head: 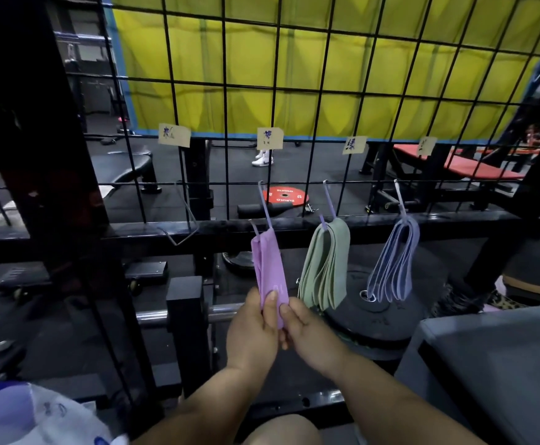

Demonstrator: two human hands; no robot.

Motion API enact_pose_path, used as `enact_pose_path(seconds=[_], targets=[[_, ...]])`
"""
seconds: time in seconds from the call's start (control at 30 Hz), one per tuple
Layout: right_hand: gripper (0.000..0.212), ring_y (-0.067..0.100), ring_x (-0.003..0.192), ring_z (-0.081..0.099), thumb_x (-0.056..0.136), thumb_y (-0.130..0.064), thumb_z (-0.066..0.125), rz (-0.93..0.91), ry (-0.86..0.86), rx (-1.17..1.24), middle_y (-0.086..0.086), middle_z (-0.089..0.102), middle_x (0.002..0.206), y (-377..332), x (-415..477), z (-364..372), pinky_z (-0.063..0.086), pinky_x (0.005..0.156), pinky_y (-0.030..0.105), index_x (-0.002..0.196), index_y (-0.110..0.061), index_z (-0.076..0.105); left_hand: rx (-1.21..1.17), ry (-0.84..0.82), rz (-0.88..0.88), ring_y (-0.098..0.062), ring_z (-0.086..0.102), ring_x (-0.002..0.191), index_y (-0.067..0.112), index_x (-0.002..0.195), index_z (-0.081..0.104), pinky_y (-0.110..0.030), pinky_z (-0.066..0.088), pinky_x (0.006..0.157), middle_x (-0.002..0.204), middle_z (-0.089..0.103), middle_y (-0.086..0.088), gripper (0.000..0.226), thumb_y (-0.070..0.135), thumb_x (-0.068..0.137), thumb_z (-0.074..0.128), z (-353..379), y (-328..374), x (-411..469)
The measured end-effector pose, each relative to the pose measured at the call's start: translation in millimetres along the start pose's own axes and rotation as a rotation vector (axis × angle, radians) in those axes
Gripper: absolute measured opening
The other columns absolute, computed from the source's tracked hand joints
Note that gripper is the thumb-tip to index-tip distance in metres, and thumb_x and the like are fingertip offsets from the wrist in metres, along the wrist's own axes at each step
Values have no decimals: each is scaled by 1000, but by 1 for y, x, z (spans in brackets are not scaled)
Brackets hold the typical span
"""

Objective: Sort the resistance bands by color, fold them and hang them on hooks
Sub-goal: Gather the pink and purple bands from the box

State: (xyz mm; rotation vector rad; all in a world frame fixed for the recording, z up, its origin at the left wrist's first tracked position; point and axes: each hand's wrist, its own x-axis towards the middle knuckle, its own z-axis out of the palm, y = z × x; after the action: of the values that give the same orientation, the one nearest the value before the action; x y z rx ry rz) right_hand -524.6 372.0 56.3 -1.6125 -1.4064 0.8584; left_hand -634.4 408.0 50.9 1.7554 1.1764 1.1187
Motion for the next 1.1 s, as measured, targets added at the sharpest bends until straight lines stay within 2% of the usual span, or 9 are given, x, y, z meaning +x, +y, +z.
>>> enact_pose_path(seconds=[0.17, 0.3, 0.4, 0.5, 0.6, 0.67, 0.77, 1.0, 1.1], targets=[[36, 10, 60, 52, 106, -31, 34, 12, -9, -6, -1, 55, 61, 3, -4, 4, 40, 66, 17, 83, -10, 50, 90, -19, -26, -9, 62, 66, 29, 82, 52, -37, 52, 69, 64, 63, 3, 38, 58, 96, 31, 2, -16, -3], [36, 9, 58, 50, 106, -29, 34, 43, 23, 26, -1, 54, 59, 8, -2, 11, 41, 62, 18, 95, 1, 51, 63, 9, -32, -11, 63, 68, 36, 81, 48, -39, 52, 71, 64, 63, 3, 21, 44, 99, 38, 7, -18, -5], [37, 10, 57, 49, 106, -29, 34, 52, 42, 60, 0, 52, 59, 10, -1, 15, 41, 61, 20, 99, 4, 50, 18, 27, -40, -11, 63, 67, 36, 80, 48, -38, 52, 71, 64, 64, 1, 21, 37, 100, 43, 8, -19, -7], [39, 12, 59, 50, 106, -35, 33, 79, 47, 96, 2, 53, 61, 11, -2, 16, 41, 64, 24, 99, 1, 49, -28, 38, -36, -13, 63, 66, 29, 85, 51, -38, 53, 69, 64, 64, 0, 24, 46, 98, 40, 9, -25, -8], [36, 13, 59, 50, 106, -39, 31, 88, 47, 114, 2, 54, 61, 15, -4, 16, 40, 68, 29, 93, -11, 51, -44, 47, -45, -15, 64, 70, 25, 91, 53, -39, 54, 70, 71, 65, 2, 45, 62, 90, 28, 13, -36, -13], [33, 13, 58, 50, 105, -39, 31, 112, 52, 123, 0, 54, 60, 18, -5, 16, 40, 67, 28, 90, -19, 52, -50, 37, -42, -16, 63, 74, 26, 94, 54, -39, 53, 72, 76, 65, 3, 45, 61, 90, 26, 14, -38, -19], [35, 12, 53, 49, 105, -36, 34, 122, 64, 141, -2, 53, 56, 21, -7, 14, 40, 66, 29, 84, -16, 52, -79, 50, -41, -18, 61, 80, 26, 98, 57, -38, 52, 78, 83, 64, 6, 40, 54, 98, 28, 17, -39, -22], [43, 14, 52, 49, 105, -37, 36, 144, 102, 165, 0, 52, 57, 28, -28, -1, 42, 63, 28, 72, -15, 53, -172, 60, -108, -21, 53, 66, 20, 77, 55, -34, 42, 67, 65, 55, 0, 48, 56, 97, 30, 31, -44, -35], [44, 11, 49, 47, 104, -35, 38, 187, 185, 218, 1, 50, 55, 35, -44, -16, 42, 62, 28, 68, -14, 52, -169, 5, -88, -22, 53, 64, 20, 73, 55, -37, 44, 67, 63, 55, 2, 56, 67, 88, 29, 51, -42, -42]])
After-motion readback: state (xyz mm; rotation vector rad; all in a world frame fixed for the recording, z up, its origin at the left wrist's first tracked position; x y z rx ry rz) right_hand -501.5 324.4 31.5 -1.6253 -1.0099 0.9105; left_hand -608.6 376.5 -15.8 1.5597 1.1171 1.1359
